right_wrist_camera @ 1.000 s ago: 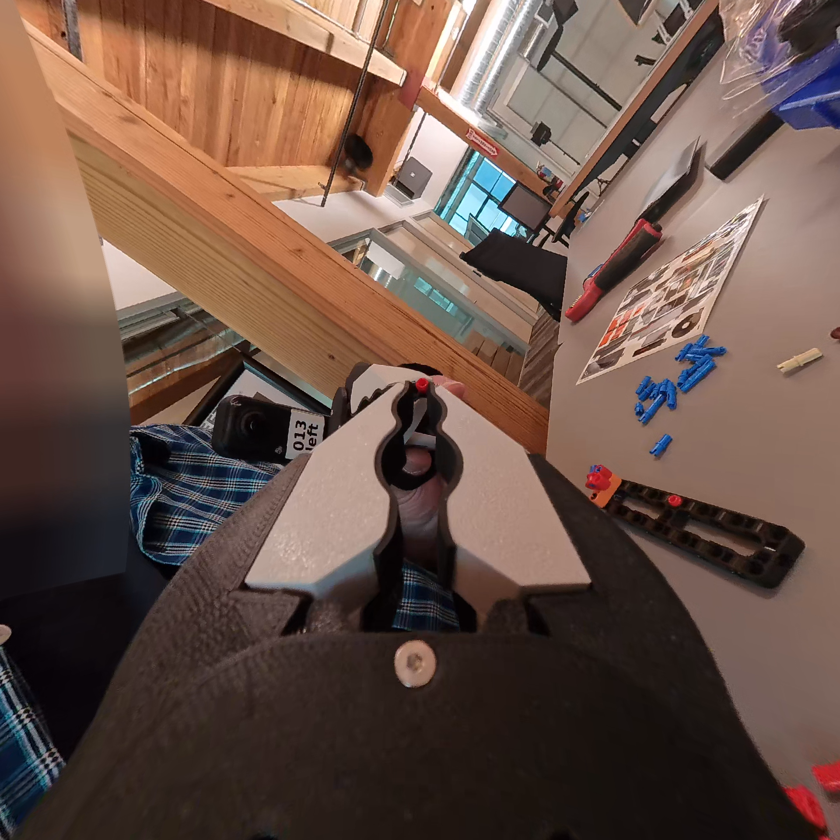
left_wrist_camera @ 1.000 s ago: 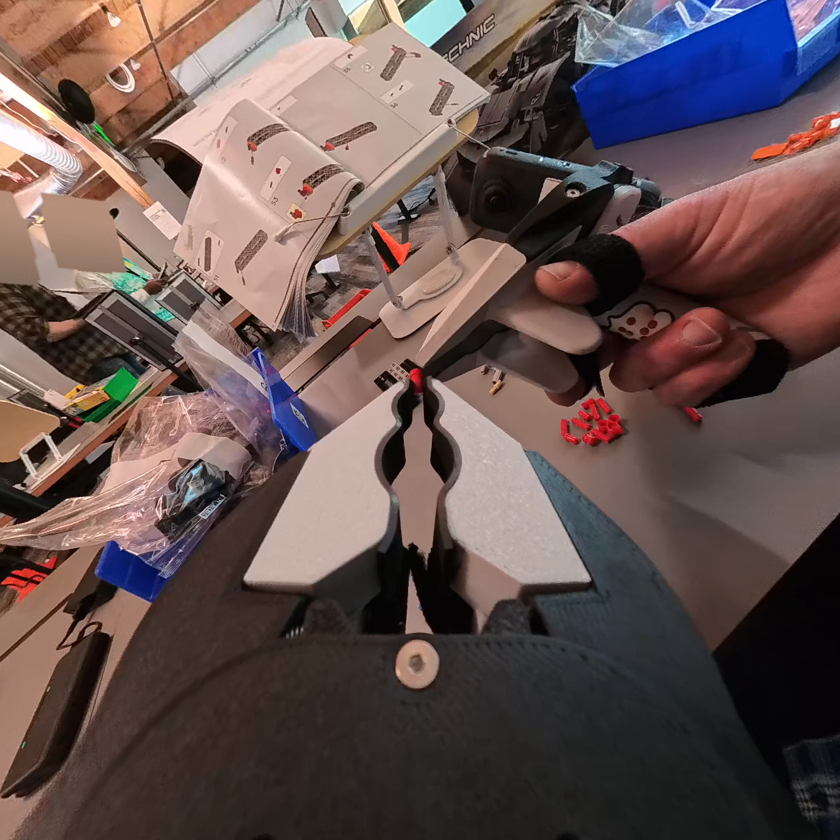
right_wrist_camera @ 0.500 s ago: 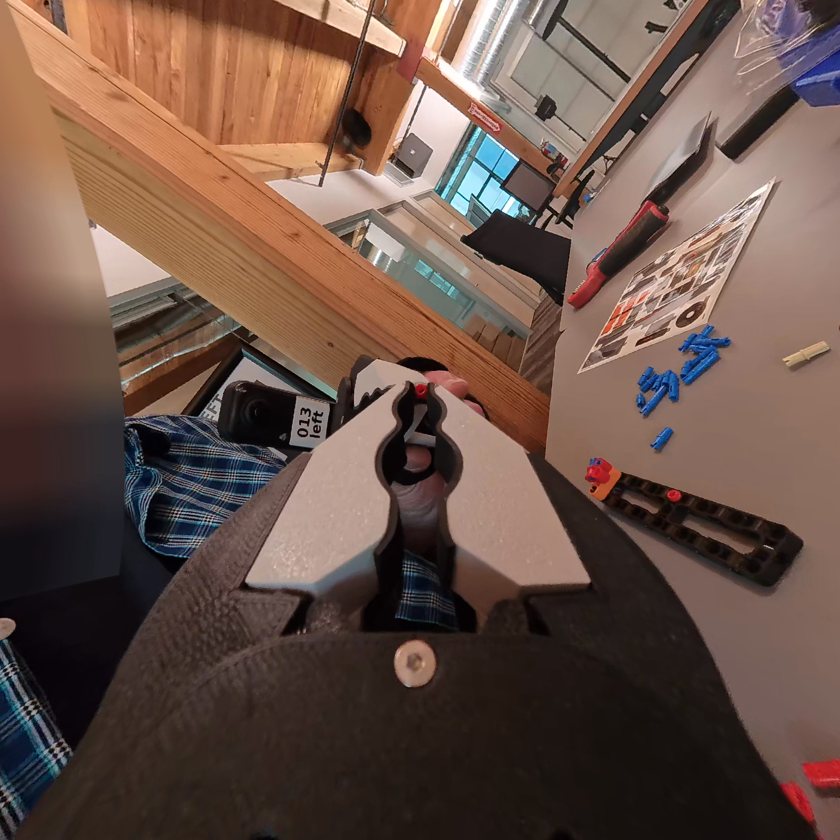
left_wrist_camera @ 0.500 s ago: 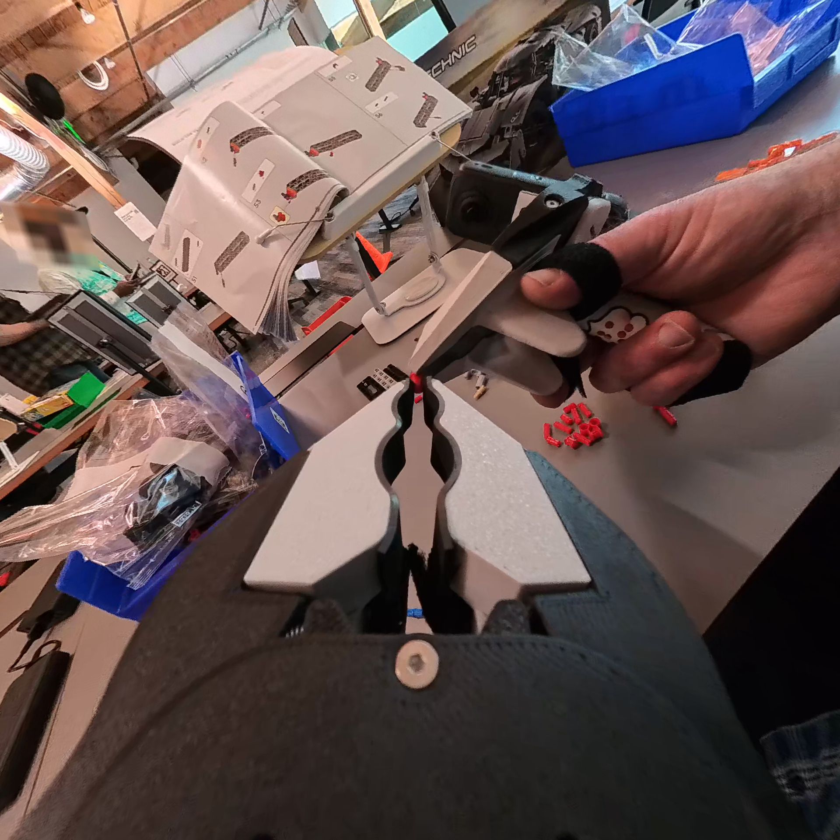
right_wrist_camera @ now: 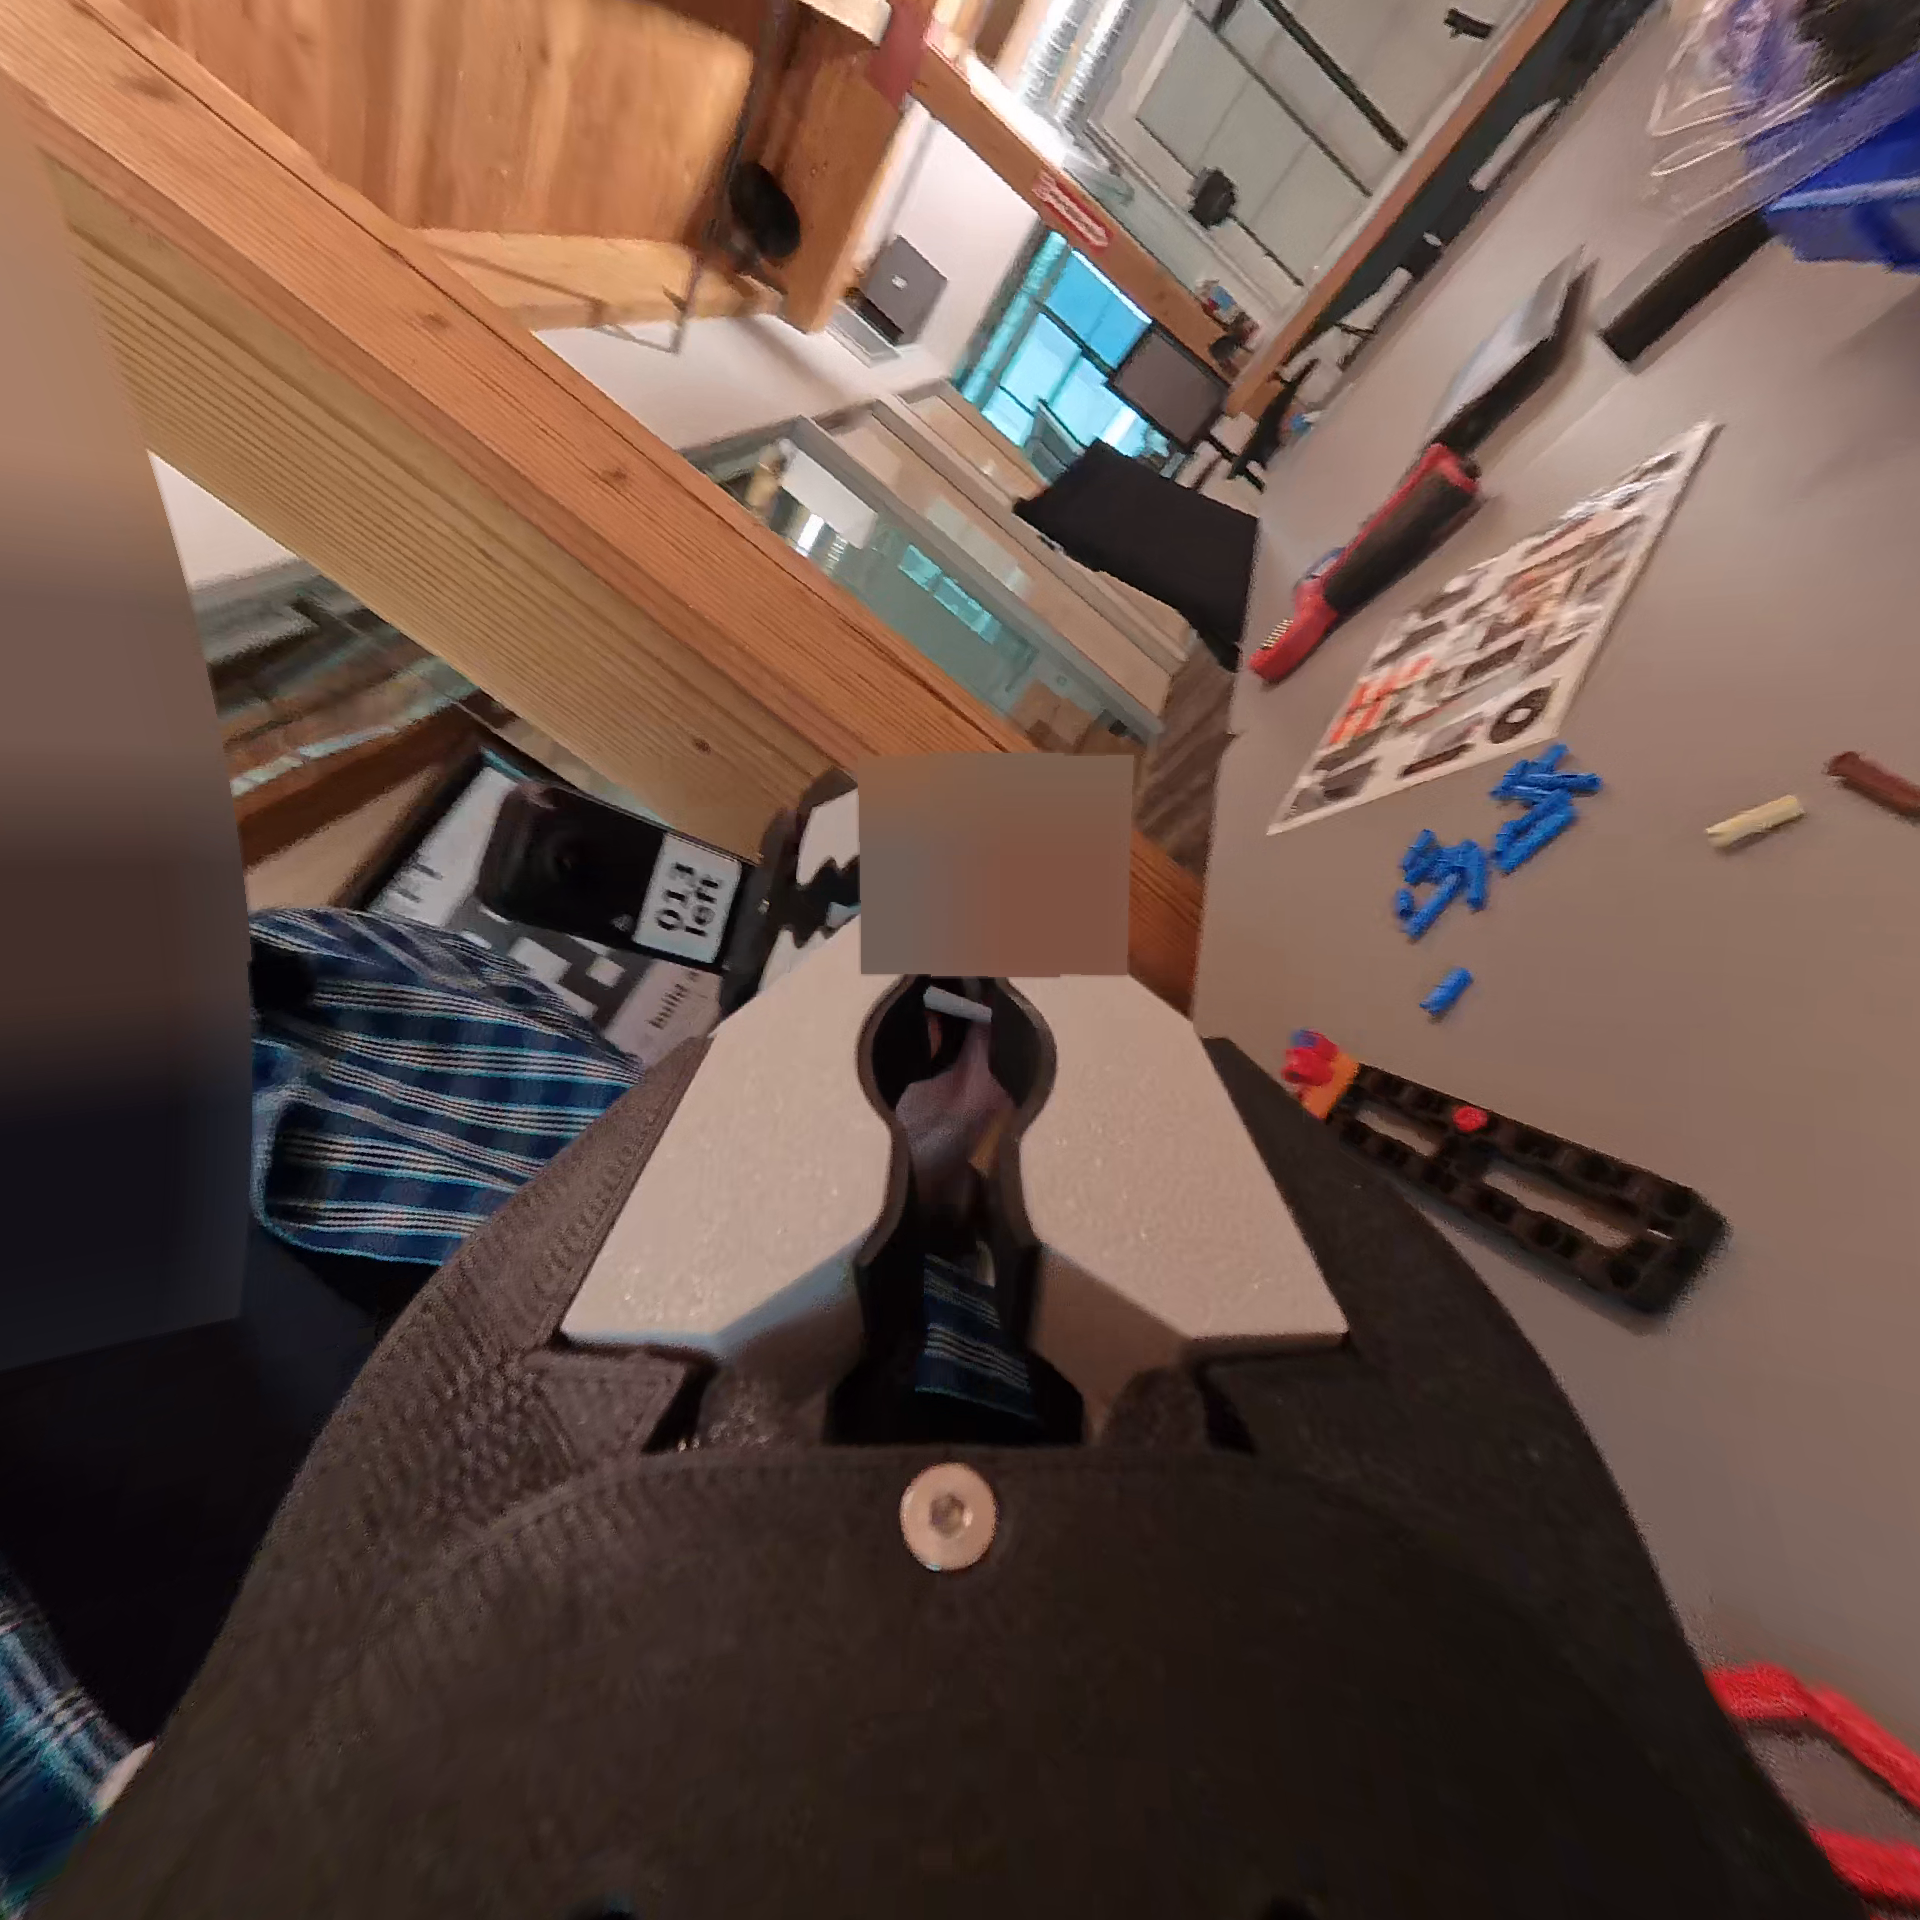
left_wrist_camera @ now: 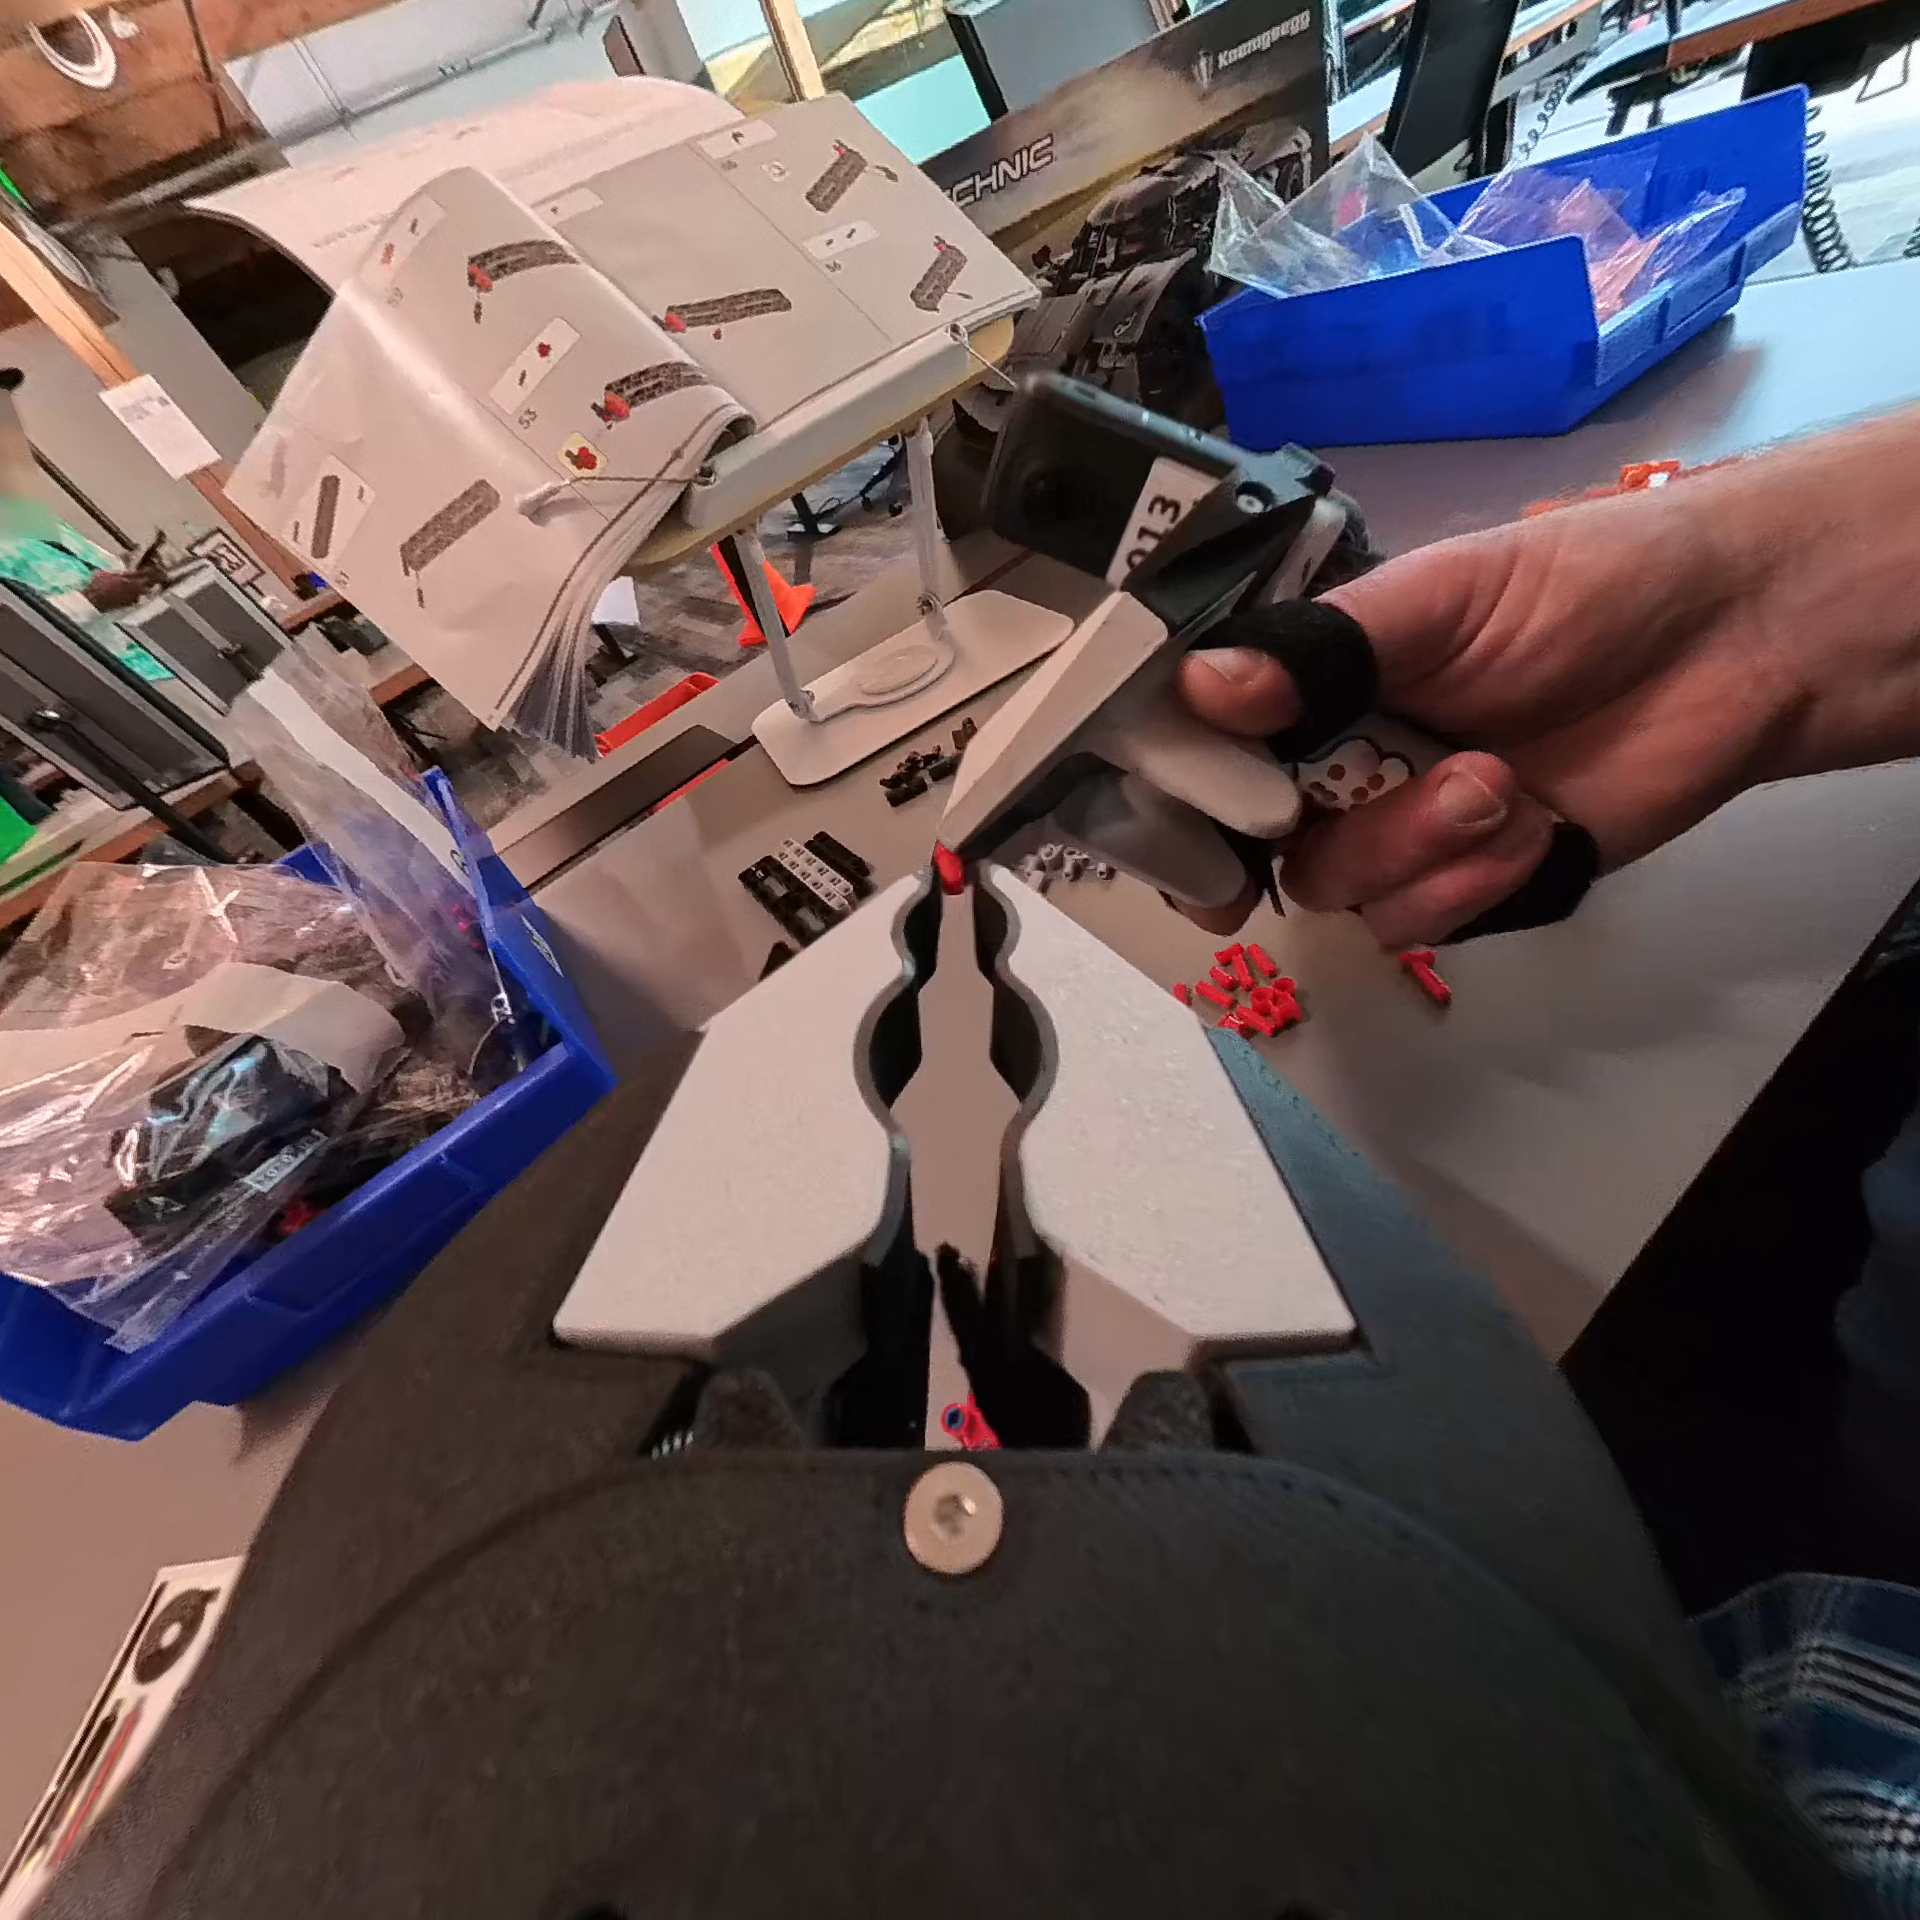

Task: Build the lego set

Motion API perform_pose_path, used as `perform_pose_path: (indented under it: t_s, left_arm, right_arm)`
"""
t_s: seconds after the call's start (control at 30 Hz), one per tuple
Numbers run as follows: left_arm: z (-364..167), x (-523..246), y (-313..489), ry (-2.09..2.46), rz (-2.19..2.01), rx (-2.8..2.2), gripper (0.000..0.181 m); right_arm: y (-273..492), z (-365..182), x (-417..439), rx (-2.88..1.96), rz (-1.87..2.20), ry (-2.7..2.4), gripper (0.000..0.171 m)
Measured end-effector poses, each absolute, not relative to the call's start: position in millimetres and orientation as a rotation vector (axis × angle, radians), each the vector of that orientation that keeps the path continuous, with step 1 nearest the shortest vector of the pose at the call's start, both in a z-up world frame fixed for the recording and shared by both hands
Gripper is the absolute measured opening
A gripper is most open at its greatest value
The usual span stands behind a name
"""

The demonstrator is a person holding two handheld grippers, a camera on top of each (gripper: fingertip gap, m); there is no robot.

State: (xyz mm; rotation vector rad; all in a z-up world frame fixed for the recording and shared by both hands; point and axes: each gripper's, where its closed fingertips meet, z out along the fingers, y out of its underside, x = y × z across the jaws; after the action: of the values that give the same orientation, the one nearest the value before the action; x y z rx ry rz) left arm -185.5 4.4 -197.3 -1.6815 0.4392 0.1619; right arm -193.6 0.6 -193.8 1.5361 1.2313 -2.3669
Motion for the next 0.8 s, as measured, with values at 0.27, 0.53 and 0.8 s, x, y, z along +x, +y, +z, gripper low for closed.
perform_pose_path:
  t_s: [0.27,0.53,0.8]
  left_arm:
    - [-260.3,-209.5,-11.6,0.410,0.066,-1.985,0.024]
    - [-303.4,-221.0,-8.1,0.447,-0.042,-2.159,0.029]
    - [-324.3,-220.6,-4.8,0.428,-0.120,-2.204,0.026]
  right_arm:
    - [10.8,-257.2,-206.1,1.962,-1.960,1.983,0.001]
    - [12.3,-300.6,-219.4,2.030,-1.458,2.654,0.001]
    - [13.9,-324.2,-224.5,1.971,-1.296,2.773,0.001]
